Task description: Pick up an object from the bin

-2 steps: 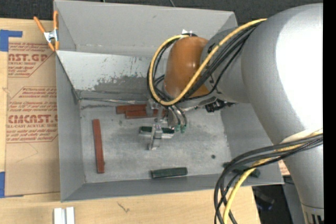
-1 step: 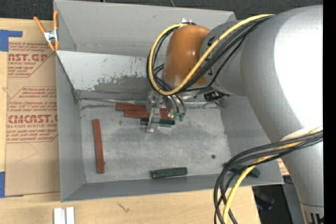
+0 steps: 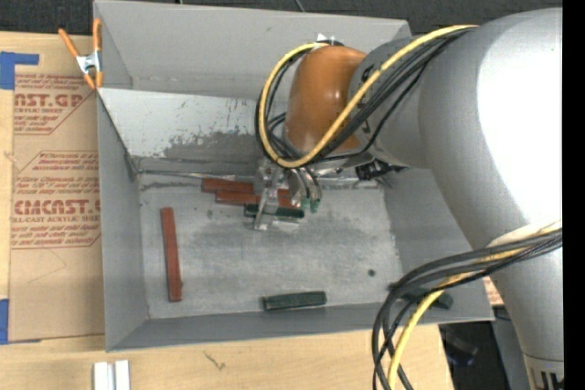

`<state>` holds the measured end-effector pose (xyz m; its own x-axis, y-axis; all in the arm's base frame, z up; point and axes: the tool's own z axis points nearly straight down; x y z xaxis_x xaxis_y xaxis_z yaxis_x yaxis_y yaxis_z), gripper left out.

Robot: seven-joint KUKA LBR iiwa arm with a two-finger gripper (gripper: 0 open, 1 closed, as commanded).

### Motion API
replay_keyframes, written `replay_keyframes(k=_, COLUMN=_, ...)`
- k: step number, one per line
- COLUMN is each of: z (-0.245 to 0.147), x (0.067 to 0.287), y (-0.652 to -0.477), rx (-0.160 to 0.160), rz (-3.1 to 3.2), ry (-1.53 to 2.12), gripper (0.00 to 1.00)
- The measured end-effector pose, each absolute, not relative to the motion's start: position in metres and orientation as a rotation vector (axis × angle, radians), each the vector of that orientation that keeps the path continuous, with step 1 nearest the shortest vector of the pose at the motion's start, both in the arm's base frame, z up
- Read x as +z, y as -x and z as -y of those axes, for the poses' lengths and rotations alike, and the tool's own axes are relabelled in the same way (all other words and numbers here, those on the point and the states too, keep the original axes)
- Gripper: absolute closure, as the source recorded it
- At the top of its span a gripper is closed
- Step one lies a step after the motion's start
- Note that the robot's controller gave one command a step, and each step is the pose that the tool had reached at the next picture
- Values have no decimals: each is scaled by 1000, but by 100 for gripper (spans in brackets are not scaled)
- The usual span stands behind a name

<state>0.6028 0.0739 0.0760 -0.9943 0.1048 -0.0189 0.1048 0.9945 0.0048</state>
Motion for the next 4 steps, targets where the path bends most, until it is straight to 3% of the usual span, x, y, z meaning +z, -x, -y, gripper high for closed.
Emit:
replay_keyframes(k=1, z=-77, x=127, y=-580, rx=0, rz=-3141, ry=-174, gripper=100)
replay_keyframes(k=2, z=-81, x=189, y=-576, rx=2, rz=-3138, ry=-161, gripper=100)
replay_keyframes(k=3, z=-79, x=154, y=-564, rx=0, rz=-3134, ry=-167, gripper=0)
replay_keyframes(k=4, z=-78, x=141, y=-560, rx=-1, rz=-3138, ry=-169, gripper=0)
